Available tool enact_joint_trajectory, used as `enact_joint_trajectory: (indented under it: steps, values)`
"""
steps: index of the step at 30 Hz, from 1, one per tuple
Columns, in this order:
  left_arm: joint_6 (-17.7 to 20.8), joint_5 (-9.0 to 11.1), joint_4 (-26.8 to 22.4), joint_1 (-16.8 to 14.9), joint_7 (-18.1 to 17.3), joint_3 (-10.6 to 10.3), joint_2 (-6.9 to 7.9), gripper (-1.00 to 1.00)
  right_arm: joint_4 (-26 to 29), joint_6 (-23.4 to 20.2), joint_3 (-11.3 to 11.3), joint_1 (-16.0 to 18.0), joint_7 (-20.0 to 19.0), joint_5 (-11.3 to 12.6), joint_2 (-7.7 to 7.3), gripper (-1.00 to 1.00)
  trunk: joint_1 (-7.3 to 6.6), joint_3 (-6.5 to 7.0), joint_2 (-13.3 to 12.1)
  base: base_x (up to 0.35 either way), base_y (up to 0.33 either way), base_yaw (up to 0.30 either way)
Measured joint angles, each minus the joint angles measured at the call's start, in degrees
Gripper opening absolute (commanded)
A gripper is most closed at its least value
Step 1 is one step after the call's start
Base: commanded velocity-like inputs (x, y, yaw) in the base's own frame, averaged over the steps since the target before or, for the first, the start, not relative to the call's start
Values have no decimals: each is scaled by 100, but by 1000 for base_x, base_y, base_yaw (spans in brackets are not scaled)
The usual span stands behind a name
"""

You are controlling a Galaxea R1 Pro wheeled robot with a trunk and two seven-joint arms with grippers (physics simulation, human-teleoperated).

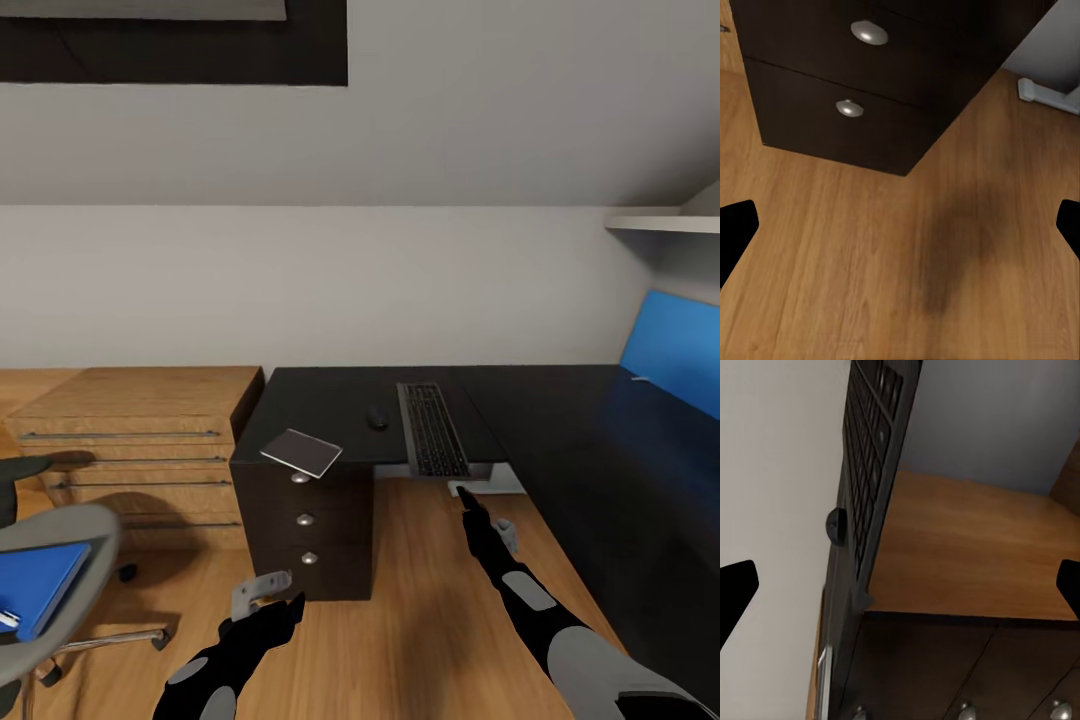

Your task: In the bedroom, organize the workspace by keeping the computer under the desk, ensuring the monitor is on the desk, placing the keyboard on the desk next to the monitor, placing the mouse on the desk next to the keyboard, moving the folder from the swivel chair onto the desk next to the mouse, stacking the notebook on top of the folder with the pen on top of the notebook, and positioning the swivel chair next to the desk.

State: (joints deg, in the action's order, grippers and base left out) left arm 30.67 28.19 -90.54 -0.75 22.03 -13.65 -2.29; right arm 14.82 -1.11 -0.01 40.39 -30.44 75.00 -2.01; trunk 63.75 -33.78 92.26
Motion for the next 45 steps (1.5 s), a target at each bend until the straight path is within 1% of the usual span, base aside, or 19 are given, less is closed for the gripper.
enact_joint_trajectory:
  steps: [13,25,36,37,45]
  values:
    - [6,6,3,0,-8,0,0,100,0,0,0,0,0,1,0,100,1,0,0,235,0,0]
    - [6,6,9,0,-9,0,0,100,0,0,0,0,0,-4,-7,100,2,0,0,119,0,0]
    - [6,11,9,0,-9,0,0,100,0,0,0,0,0,-7,-9,100,3,0,0,24,0,0]
    - [6,11,9,0,-9,0,0,100,0,0,0,0,0,-7,-9,-100,3,0,0,4,0,0]
    - [6,12,9,0,-9,0,0,100,11,7,6,1,-2,-16,0,-100,3,0,0,0,0,0]
